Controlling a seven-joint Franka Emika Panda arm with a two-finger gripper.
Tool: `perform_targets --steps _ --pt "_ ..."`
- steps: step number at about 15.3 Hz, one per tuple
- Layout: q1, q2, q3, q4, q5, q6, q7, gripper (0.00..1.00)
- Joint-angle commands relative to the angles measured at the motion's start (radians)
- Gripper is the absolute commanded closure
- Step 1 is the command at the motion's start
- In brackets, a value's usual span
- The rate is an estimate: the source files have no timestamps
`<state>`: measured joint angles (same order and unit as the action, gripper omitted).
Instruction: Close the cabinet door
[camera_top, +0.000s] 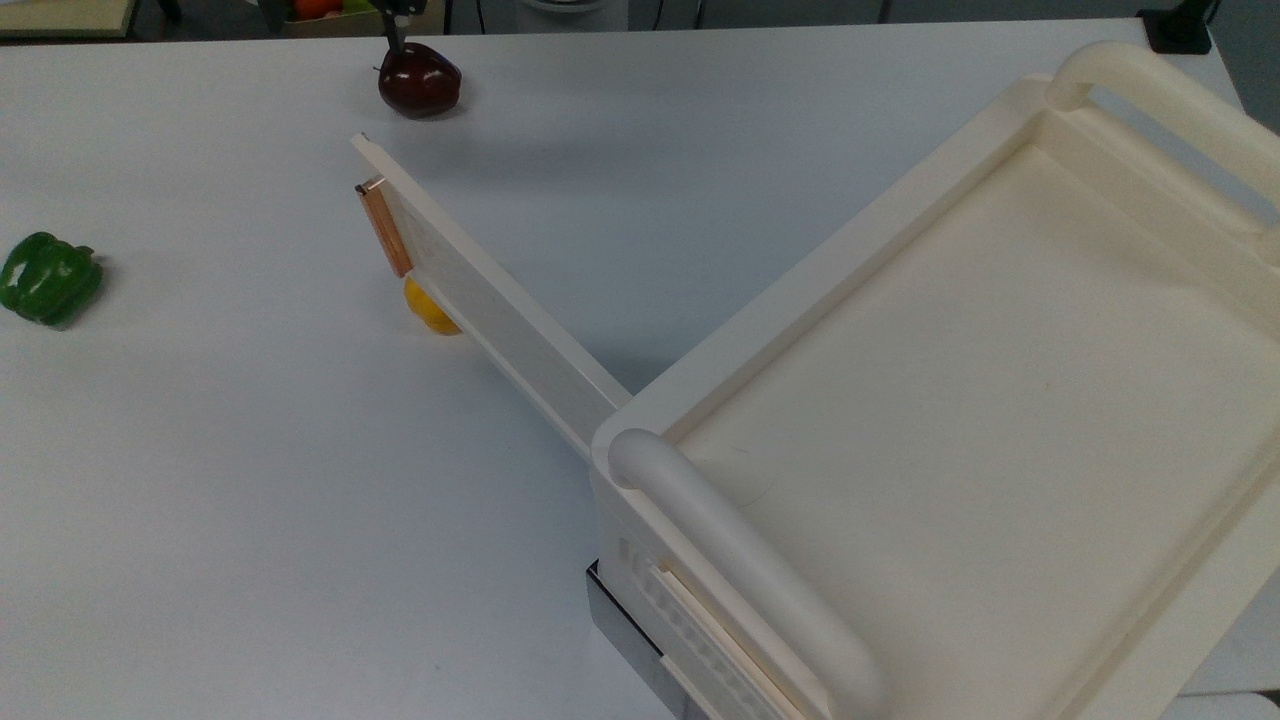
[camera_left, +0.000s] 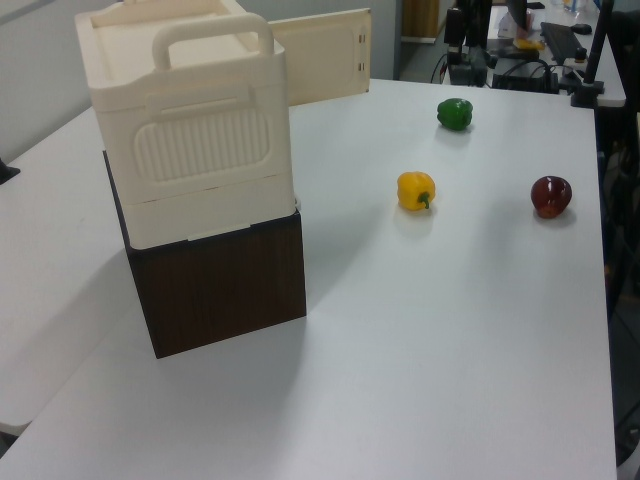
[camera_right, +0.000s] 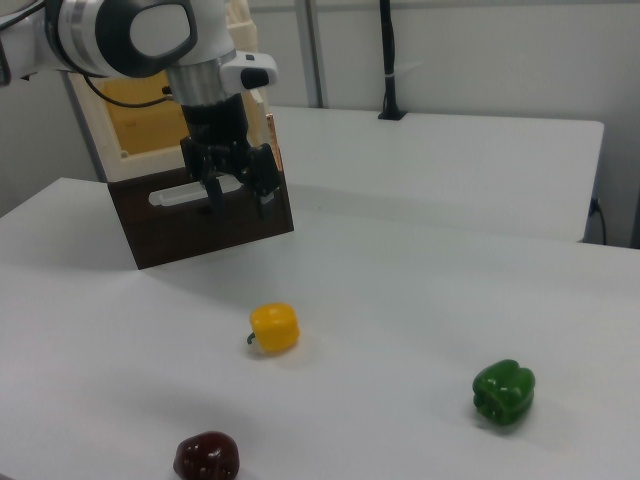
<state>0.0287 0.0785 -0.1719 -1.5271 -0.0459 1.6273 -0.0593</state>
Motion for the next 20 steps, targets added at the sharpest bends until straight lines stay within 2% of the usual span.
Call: perform_targets --steps 1,3,8,14,16,18,19,20 --pt "0.002 -0.020 -0.002 -0.007 0.037 -0.032 -0.025 0.00" --pt "-0.001 -0.020 -0.011 -0.004 0.101 -0.030 -0.071 0.00" --pt "-0.018 -0.016 -0.011 0.007 0.199 -0.033 -0.108 0.00" --pt "-0.013 -0.008 -0.006 0.005 0.202 -0.035 -0.165 0.02" --pt "-0.010 -0.009 -0.006 0.004 0.199 -0.035 -0.227 0.29" --pt "-0.010 -0.003 -0.006 0.004 0.199 -0.035 -0.284 0.68" --pt "-0.010 0.000 -0.005 0.002 0.195 -0.035 -0.324 0.84" --pt "-0.009 0.003 -0.005 0.001 0.195 -0.035 -0.382 0.92"
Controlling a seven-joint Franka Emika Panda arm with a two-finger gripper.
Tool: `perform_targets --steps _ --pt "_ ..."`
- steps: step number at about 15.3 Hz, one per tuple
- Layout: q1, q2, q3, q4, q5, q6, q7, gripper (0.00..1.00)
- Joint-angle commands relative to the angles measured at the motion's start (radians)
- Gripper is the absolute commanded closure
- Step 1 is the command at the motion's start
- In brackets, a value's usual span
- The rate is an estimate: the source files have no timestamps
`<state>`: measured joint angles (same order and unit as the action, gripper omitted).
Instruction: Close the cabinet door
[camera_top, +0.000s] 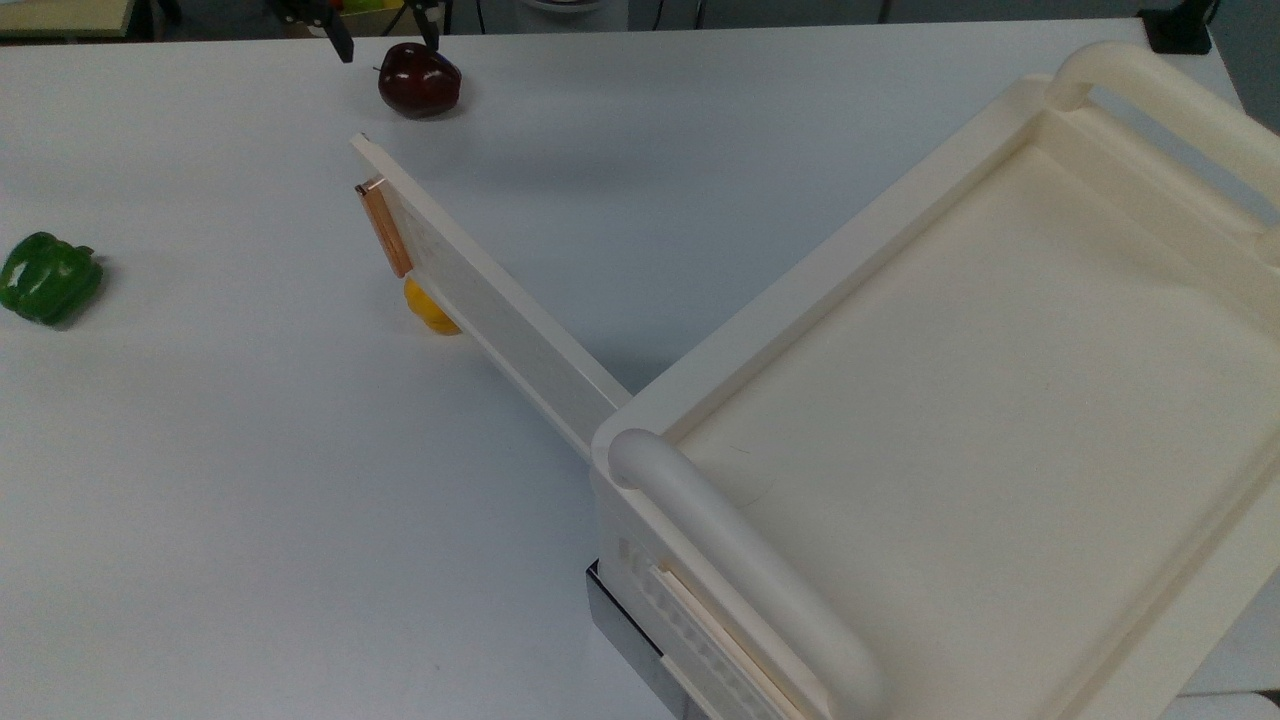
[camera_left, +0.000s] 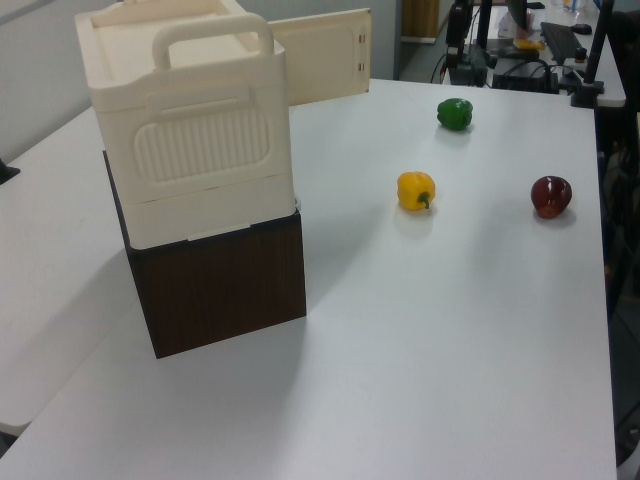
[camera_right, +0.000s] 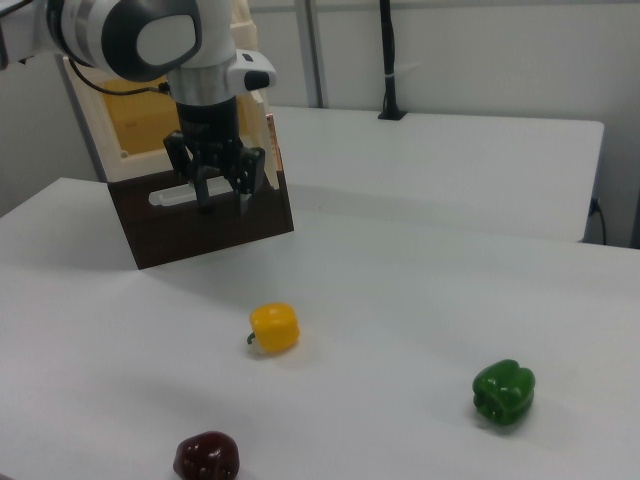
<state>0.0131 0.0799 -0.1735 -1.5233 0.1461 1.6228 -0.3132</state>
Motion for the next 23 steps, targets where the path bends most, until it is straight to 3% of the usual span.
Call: perform_targets --steps 1,4,6,9,12,16,23 --pt "0.007 0.003 -0.003 -0.005 0.003 -0.031 -0.197 0.93" --pt "0.007 0.027 -0.001 0.000 -0.023 -0.008 -0.346 1.00" --pt "0.007 0.046 0.000 0.003 -0.062 0.102 -0.382 1.00" --pt "0.007 0.098 0.005 0.002 -0.057 0.306 -0.446 1.00" --pt "0.002 0.104 0.003 0.002 -0.059 0.382 -0.565 1.00" --pt "-0.004 0.136 0.002 0.000 -0.034 0.555 -0.722 1.00" --pt "0.011 0.228 0.025 0.035 0.065 0.801 -0.757 1.00"
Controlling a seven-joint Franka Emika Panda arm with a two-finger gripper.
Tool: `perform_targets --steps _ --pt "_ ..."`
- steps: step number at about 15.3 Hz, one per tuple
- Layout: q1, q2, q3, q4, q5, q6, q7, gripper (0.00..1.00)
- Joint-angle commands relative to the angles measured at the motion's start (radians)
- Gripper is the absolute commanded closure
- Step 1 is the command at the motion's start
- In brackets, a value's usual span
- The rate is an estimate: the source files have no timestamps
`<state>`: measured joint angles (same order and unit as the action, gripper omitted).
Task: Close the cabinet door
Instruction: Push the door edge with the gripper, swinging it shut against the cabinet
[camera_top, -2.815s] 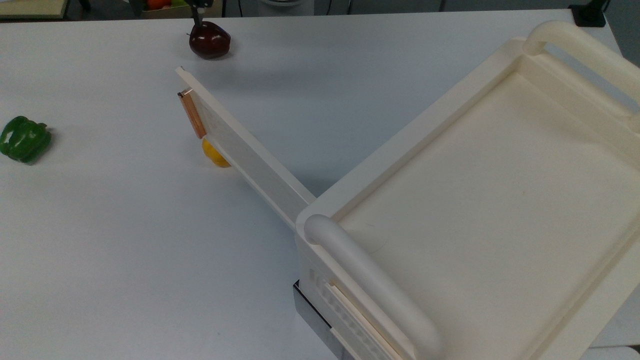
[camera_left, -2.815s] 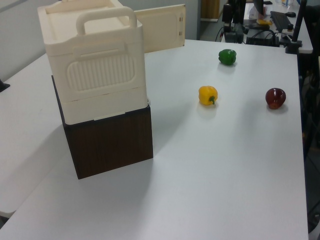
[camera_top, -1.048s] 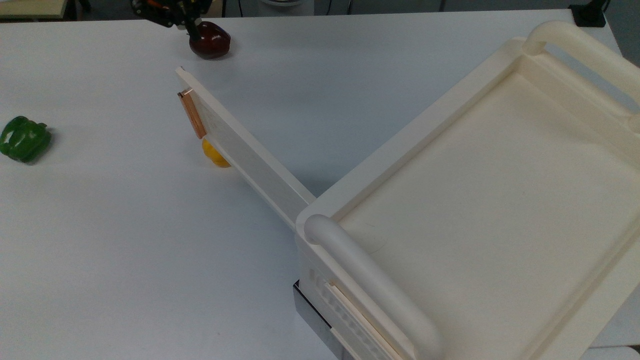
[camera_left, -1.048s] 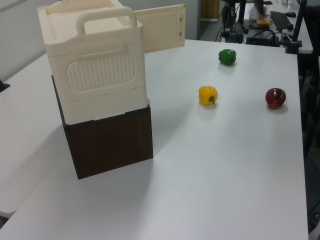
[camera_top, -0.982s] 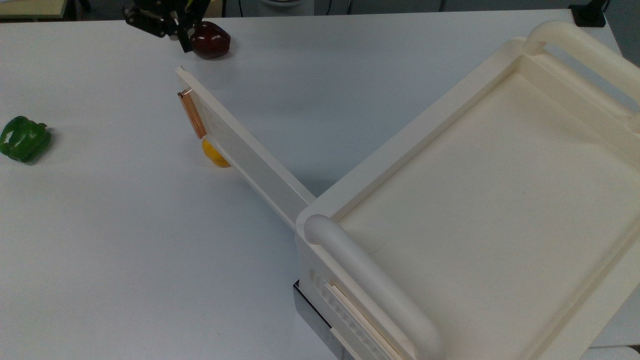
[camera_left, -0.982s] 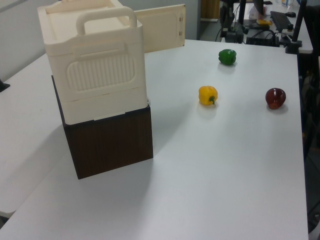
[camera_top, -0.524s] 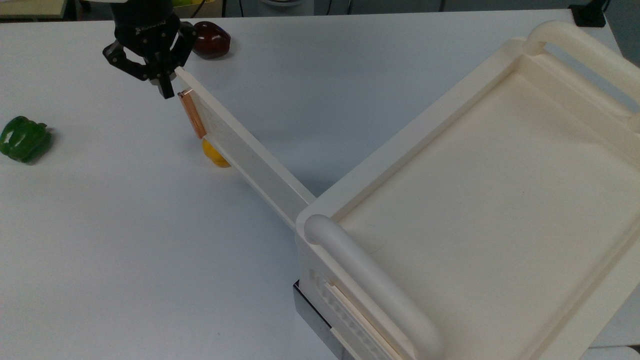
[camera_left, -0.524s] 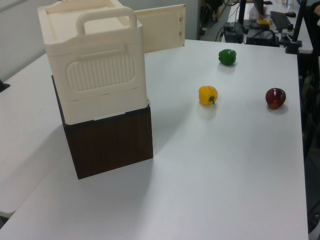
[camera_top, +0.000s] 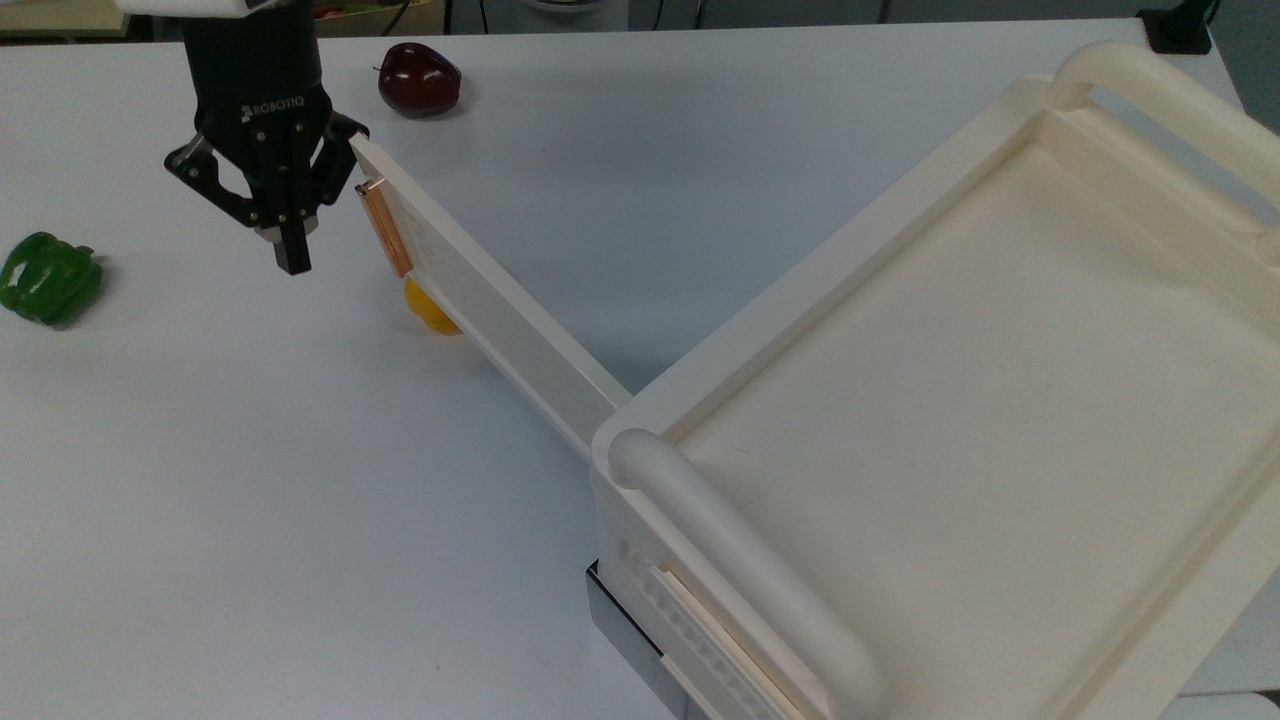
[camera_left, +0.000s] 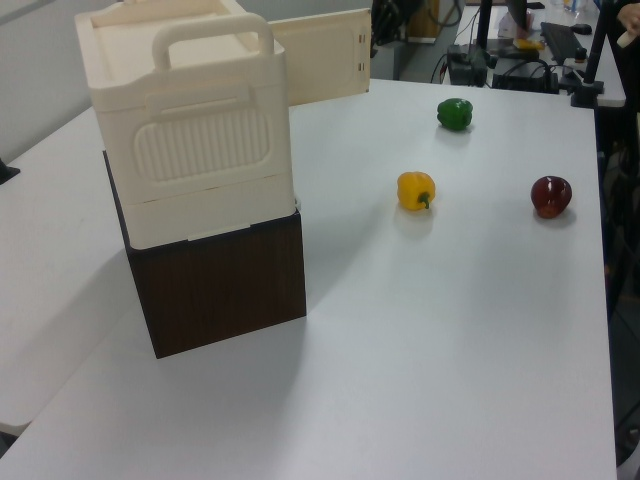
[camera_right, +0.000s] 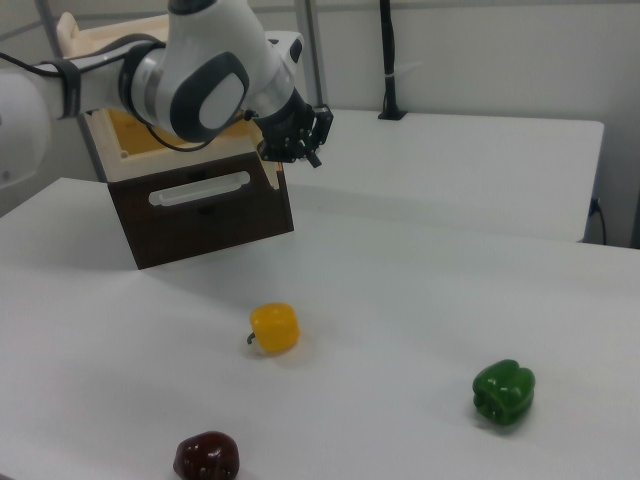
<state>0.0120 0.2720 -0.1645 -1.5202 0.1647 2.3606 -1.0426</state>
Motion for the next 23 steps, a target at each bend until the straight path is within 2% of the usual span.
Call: perform_targets --steps 1,5,11,13,23 --pt "0.022 0.035 0.025 0.032 0.059 0.071 -0.028 1.00" --pt "0.055 0.013 0.034 0.023 0.078 0.059 -0.027 1.00" --pt "0.065 -0.007 0.098 -0.003 0.079 -0.009 -0.001 1.00" --pt "0.098 -0.010 0.100 -0.003 0.082 -0.026 0.013 1.00" --pt "0.292 0.006 0.088 0.008 0.084 -0.009 0.300 1.00"
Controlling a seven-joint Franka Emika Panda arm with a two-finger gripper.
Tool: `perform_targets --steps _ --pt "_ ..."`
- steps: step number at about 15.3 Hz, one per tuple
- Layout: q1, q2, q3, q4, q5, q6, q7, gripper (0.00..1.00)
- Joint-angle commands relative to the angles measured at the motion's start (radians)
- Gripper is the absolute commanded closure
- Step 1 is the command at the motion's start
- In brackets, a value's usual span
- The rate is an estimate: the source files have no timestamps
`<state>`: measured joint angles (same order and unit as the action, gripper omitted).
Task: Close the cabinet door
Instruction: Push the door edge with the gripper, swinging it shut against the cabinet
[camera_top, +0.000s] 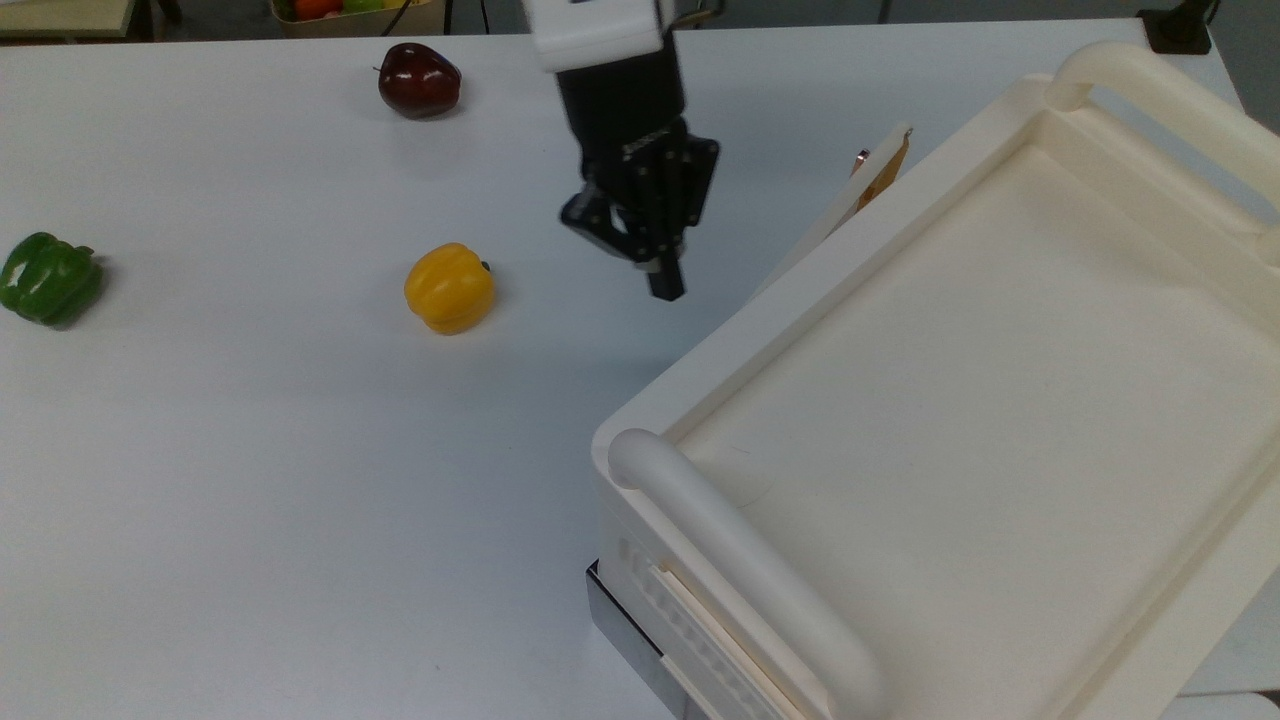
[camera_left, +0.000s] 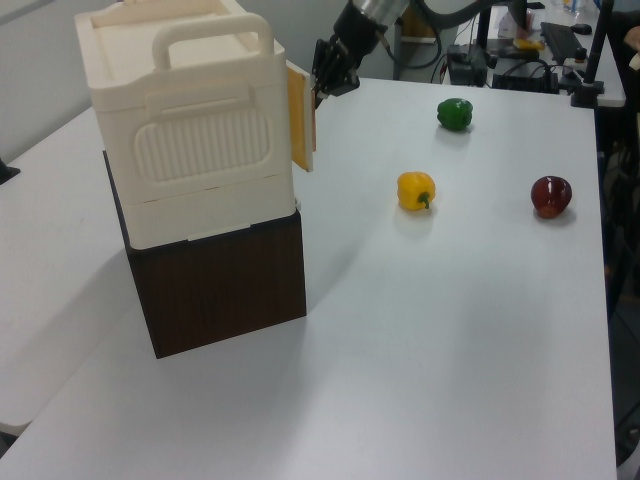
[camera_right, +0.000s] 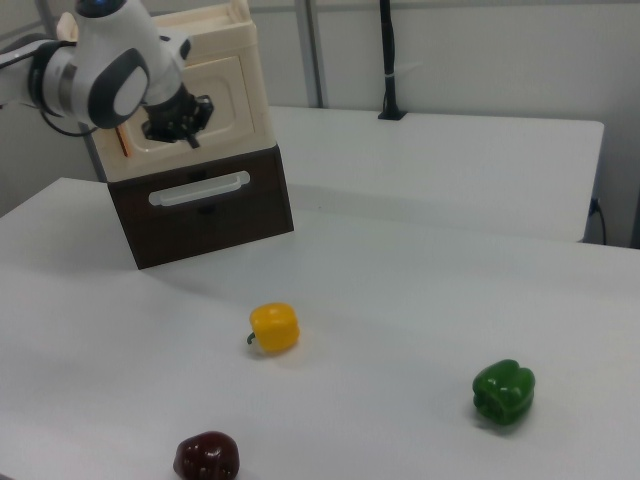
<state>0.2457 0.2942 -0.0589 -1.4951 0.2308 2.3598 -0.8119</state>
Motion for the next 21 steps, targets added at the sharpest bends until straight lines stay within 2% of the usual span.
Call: perform_targets --steps 1,5,8,13,21 --pt "0.069 -0.017 -0.018 -0.017 0.016 -0.005 0.083 1.00" --pt "0.127 -0.017 -0.019 0.004 0.015 -0.004 0.180 1.00" --pt "0.142 -0.007 -0.018 0.006 0.015 0.009 0.244 1.00" --pt "0.171 0.023 -0.015 0.001 0.015 0.226 0.336 1.00" --pt "0.169 0.029 -0.013 -0.005 0.008 0.222 0.379 1.00"
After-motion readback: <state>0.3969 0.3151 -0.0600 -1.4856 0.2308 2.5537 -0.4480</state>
